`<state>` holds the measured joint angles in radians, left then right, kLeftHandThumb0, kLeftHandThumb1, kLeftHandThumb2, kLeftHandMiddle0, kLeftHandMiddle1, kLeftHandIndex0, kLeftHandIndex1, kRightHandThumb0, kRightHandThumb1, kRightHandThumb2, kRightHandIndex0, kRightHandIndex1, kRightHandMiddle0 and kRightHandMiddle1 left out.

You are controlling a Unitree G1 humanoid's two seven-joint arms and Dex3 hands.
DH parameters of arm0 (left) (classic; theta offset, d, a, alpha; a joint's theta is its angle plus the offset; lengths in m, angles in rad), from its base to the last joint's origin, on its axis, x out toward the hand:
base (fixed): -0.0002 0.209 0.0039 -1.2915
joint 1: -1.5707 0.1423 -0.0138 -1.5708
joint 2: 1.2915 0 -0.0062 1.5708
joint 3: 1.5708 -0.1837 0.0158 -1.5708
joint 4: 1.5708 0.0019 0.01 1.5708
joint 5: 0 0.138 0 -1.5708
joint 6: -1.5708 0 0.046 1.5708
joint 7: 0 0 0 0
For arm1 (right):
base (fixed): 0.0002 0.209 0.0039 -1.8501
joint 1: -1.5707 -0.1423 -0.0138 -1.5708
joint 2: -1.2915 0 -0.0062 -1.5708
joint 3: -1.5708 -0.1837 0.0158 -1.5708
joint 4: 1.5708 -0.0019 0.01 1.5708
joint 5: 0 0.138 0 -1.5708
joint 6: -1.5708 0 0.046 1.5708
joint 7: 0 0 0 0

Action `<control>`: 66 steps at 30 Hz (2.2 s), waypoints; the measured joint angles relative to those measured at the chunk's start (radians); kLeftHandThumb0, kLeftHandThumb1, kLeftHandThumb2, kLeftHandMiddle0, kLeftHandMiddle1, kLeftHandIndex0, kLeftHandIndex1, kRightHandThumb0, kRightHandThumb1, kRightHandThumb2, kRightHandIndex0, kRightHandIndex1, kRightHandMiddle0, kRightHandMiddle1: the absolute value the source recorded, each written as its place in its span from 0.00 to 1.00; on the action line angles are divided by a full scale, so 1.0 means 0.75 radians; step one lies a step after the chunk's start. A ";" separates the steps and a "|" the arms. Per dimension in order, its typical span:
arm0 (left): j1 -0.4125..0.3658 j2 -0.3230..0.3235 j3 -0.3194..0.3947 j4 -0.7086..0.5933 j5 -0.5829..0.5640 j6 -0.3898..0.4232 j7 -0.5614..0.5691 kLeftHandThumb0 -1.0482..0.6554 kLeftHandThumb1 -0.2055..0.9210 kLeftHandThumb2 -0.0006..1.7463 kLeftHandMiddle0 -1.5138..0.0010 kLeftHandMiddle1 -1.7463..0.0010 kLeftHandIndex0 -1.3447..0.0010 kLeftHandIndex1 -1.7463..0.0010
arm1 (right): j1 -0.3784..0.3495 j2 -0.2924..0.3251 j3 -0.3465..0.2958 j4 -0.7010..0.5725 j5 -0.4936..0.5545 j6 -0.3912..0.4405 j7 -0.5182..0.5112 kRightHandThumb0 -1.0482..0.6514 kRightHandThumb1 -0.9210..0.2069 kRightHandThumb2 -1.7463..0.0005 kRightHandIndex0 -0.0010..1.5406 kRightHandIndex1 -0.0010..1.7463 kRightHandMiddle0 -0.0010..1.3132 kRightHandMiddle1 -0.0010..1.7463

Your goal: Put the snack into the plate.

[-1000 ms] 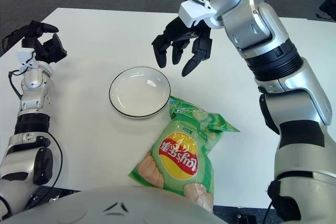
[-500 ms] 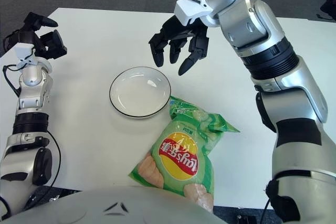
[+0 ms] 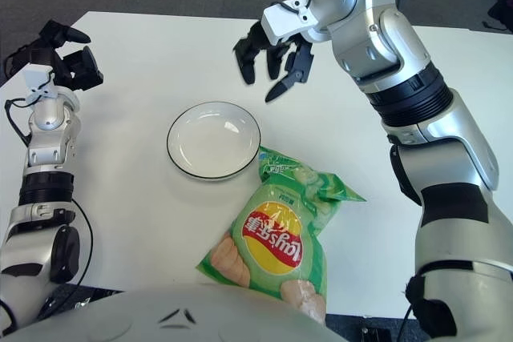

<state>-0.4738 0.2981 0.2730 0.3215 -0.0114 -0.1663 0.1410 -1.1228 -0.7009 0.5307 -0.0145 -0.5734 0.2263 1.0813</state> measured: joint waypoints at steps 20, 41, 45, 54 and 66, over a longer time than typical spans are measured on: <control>0.000 0.003 0.006 0.021 -0.028 0.003 -0.024 0.34 0.50 0.73 0.19 0.00 0.56 0.00 | 0.224 -0.030 -0.025 -0.034 -0.494 -0.141 -0.434 0.24 0.19 0.34 0.34 0.65 0.17 0.80; 0.000 0.007 0.008 0.024 -0.027 0.007 -0.028 0.34 0.50 0.72 0.19 0.00 0.57 0.00 | 0.455 -0.027 -0.123 -0.120 0.358 -0.200 0.153 0.16 0.00 0.39 0.18 0.35 0.00 0.57; 0.000 0.007 0.008 0.030 -0.027 0.007 -0.031 0.34 0.50 0.72 0.19 0.00 0.57 0.00 | 0.440 -0.029 -0.135 -0.079 0.326 -0.228 0.117 0.15 0.00 0.38 0.18 0.34 0.00 0.57; 0.000 0.007 0.006 0.057 -0.027 0.002 -0.033 0.35 0.53 0.70 0.20 0.00 0.59 0.00 | 0.428 -0.006 -0.137 0.085 0.196 -0.355 -0.094 0.16 0.00 0.37 0.21 0.36 0.00 0.57; -0.004 -0.003 -0.006 0.149 -0.032 -0.069 -0.056 0.36 0.59 0.65 0.23 0.00 0.62 0.00 | 0.319 0.094 -0.157 0.546 0.068 -0.615 -0.547 0.25 0.00 0.39 0.16 0.43 0.00 0.57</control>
<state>-0.4768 0.2960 0.2682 0.4334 -0.0355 -0.2184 0.0990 -0.8838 -0.6307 0.4130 0.3947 -0.5223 -0.2353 0.6708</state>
